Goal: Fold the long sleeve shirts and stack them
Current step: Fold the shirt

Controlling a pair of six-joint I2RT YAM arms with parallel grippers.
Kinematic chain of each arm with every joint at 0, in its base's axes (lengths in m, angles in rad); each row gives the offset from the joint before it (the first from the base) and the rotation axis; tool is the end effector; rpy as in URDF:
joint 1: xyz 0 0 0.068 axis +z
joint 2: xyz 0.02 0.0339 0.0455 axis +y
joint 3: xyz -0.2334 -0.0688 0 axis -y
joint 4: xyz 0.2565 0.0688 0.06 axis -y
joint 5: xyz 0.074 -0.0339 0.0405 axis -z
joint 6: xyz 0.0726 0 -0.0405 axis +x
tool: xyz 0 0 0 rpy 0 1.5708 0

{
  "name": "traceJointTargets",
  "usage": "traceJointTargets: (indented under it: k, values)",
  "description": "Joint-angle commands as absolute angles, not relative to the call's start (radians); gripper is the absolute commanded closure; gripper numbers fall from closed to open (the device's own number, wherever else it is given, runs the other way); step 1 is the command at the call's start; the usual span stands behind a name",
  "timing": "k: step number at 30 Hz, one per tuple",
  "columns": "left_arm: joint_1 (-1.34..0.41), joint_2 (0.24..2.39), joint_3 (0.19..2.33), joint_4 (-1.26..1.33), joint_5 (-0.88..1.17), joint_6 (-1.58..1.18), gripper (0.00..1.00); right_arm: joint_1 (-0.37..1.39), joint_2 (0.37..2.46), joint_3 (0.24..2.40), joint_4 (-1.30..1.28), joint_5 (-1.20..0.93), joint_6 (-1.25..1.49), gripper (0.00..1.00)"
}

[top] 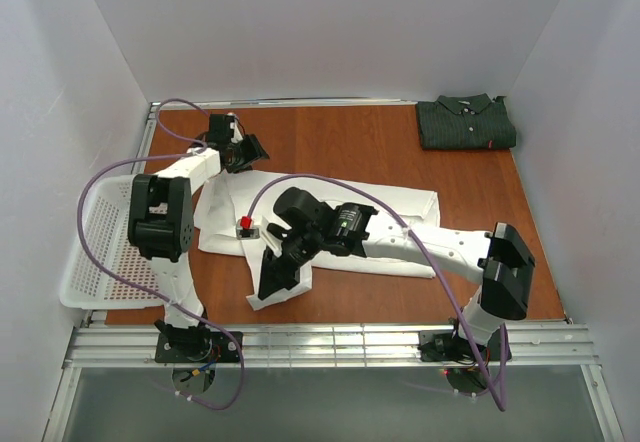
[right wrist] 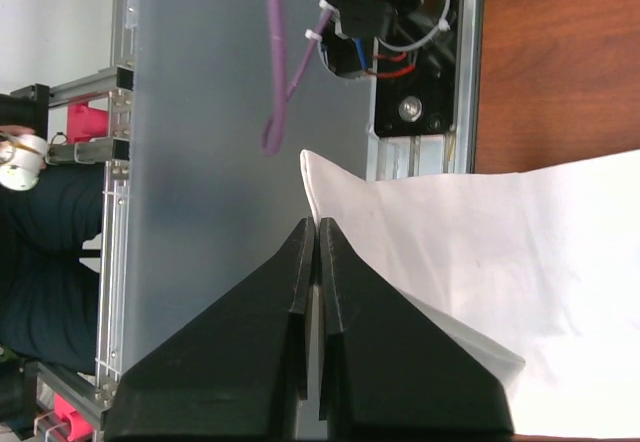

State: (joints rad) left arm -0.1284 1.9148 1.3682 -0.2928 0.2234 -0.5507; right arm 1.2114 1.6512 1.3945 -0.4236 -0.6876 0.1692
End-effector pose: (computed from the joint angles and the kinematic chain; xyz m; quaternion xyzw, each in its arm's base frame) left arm 0.4400 -0.0730 0.1434 -0.1555 0.9158 -0.2165 0.3004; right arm 0.0987 0.3937 0.2572 -0.5489 0.6646 0.4928 0.1189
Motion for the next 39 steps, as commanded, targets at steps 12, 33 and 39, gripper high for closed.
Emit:
traceJointTargets:
  k: [12,33,39]
  values:
    - [-0.083,2.118,1.468,-0.321,0.172,-0.512,0.38,1.215,1.721,1.538,-0.341,-0.739,0.199,0.99]
    - [-0.083,1.502,1.249,-0.339,0.170,-0.480,0.12,0.645,1.517,1.192,-0.133,-0.316,0.586,0.99]
    - [-0.094,1.422,1.056,-0.321,0.252,-0.436,0.16,0.519,1.463,0.999,-0.117,-0.238,0.637,0.99]
